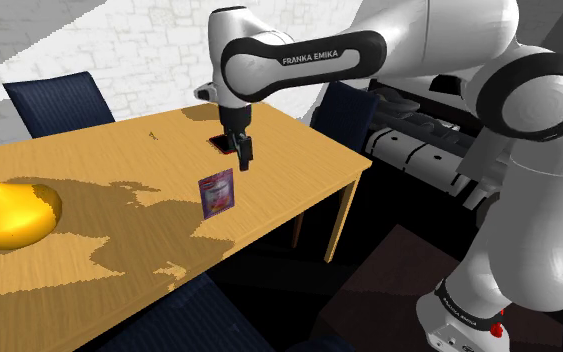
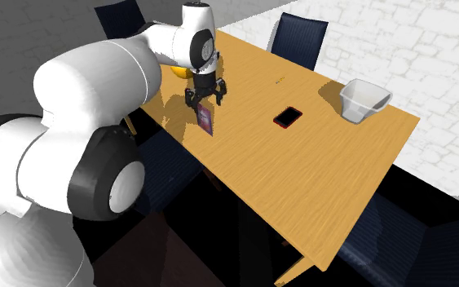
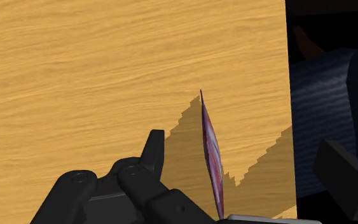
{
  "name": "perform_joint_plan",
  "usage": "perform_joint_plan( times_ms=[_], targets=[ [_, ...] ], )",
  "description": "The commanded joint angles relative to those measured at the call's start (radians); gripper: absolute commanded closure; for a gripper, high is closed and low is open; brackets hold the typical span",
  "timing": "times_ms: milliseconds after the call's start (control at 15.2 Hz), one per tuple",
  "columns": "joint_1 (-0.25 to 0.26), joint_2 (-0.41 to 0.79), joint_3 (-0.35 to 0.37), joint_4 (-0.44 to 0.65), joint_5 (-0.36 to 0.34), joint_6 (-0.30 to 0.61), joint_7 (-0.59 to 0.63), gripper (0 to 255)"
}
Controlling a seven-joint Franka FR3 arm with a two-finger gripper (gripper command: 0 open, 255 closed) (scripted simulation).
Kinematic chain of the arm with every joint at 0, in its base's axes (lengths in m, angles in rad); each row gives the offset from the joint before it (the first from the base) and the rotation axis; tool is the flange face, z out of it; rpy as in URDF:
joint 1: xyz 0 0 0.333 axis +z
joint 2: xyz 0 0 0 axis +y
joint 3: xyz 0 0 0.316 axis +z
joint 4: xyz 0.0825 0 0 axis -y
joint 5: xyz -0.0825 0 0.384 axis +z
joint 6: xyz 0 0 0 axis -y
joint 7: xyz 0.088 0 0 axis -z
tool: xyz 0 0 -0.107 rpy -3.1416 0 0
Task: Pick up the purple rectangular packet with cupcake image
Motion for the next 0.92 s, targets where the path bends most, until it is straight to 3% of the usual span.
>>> perform_joint_plan(
  times_ms=[0,330,858],
  targets=[
    [0.022,0.067,0.017,0.075,-0.016,-0.007,-0.033,0],
    [0.075,0.202,0.048,0.242,-0.053,-0.035,-0.106,0],
    [0.071,0.211,0.045,0.154,-0.057,0.061,-0.101,0]
  ],
)
